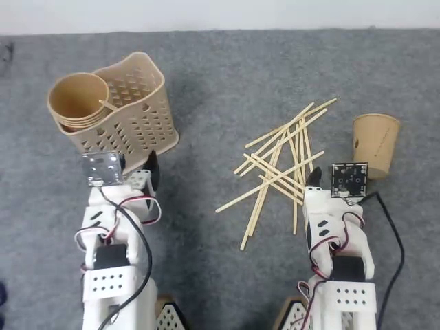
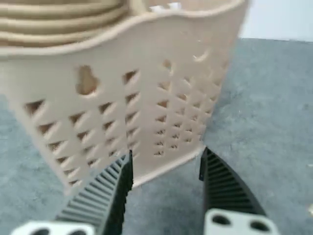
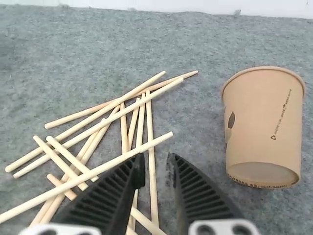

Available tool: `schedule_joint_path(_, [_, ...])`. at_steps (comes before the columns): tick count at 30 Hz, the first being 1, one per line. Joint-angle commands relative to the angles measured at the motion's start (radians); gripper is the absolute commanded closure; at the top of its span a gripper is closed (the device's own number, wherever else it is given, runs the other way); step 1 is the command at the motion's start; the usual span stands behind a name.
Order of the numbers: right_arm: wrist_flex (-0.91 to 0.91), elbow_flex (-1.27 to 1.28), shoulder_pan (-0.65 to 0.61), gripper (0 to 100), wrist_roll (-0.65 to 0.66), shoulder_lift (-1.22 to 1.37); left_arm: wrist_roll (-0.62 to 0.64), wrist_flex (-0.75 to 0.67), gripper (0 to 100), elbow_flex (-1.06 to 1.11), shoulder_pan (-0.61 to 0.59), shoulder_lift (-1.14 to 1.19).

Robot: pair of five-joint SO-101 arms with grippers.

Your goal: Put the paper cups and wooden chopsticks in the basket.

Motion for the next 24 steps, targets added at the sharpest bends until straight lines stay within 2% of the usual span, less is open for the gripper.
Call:
schedule_joint_path(1, [-0.025,0.003,-0.002,90.8,0.015,-0.008,-0.058,-0.018,79,0.005,0.049,-0.014])
schedule_joint_path(4, [-0.025,0.003,-0.002,90.8,0.015,-0.008,-0.104,-0.018,79,0.012,0.069,-0.014])
schedule_joint_path(9, [-0.022,-0.005,0.004,90.7,0.011,-0.008,-0.109,-0.014,79,0.013,0.063,-0.014])
schedule_joint_path(14, [-0.019,-0.012,0.005,90.7,0.009,-0.008,-0.103,-0.018,79,0.041,0.012,-0.014])
schedule_joint_path(21, [0.085,-0.086,-0.001,90.7,0.008,0.001,-0.044,0.015,79,0.042,-0.003,-0.014])
schedule_joint_path(24, [0.183,-0.187,0.001,90.7,0.011,0.002,-0.044,0.015,79,0.042,-0.005,-0.014])
